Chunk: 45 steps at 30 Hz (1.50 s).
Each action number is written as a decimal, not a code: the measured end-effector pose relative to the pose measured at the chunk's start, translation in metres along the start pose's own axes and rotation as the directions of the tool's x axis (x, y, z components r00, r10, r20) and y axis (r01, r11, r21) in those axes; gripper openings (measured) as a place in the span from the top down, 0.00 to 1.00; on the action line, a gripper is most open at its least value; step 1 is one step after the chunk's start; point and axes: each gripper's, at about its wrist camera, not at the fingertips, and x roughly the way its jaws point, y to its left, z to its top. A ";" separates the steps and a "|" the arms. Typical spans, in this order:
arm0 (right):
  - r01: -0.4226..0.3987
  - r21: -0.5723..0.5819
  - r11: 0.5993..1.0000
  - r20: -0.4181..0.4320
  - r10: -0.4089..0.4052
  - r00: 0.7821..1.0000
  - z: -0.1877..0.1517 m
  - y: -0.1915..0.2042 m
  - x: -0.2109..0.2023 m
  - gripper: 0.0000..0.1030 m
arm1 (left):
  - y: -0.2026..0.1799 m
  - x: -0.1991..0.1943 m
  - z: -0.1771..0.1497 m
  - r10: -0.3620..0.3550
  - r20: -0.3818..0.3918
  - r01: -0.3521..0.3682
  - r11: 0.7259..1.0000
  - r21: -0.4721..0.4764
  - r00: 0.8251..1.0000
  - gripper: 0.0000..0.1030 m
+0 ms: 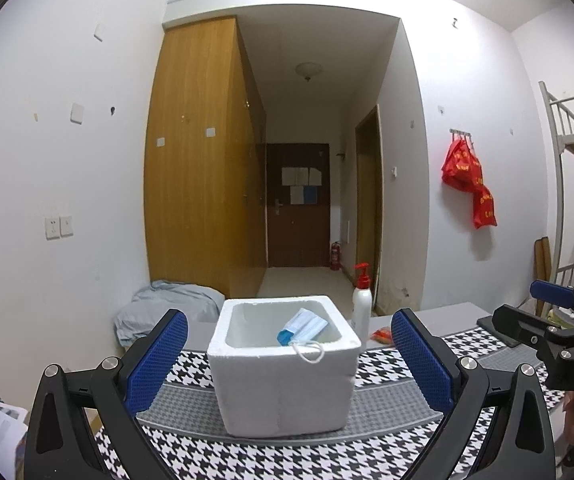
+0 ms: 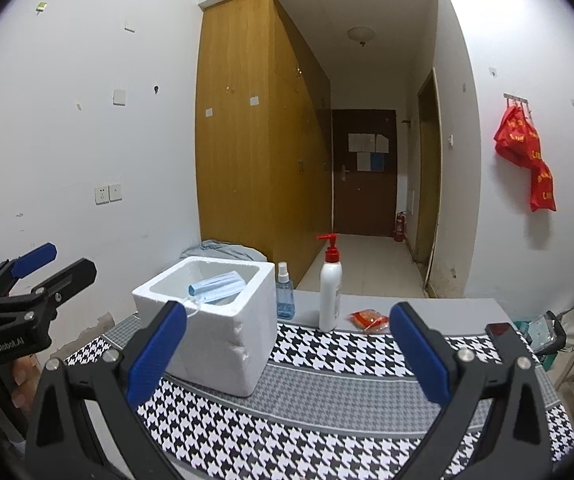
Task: Organize soft objects
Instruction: 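Move both grippers back from the foam box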
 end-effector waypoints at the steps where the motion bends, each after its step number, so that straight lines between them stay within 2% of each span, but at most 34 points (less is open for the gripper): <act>1: 0.006 -0.001 1.000 0.005 -0.006 1.000 -0.002 0.001 -0.004 0.00 | -0.001 -0.003 -0.001 -0.010 -0.002 0.010 1.000 0.000 1.000 0.01; 21: 0.047 0.012 0.999 0.068 -0.048 0.997 -0.038 0.022 -0.079 0.00 | -0.015 -0.070 -0.028 -0.035 0.041 0.035 0.999 0.007 0.999 0.01; 31: 0.059 0.004 0.998 0.075 -0.059 0.995 -0.051 0.027 -0.093 0.00 | -0.020 -0.085 -0.038 -0.037 0.057 0.036 0.999 0.018 0.998 0.01; 35: 0.075 0.023 0.997 0.073 -0.076 0.994 -0.058 0.023 -0.093 0.00 | -0.020 -0.086 -0.046 -0.019 0.060 0.017 1.000 0.025 0.998 0.01; 45: 0.068 0.009 0.998 0.058 -0.069 0.996 -0.076 0.026 -0.092 0.00 | -0.025 -0.084 -0.068 -0.027 0.045 0.026 0.999 0.044 0.999 0.01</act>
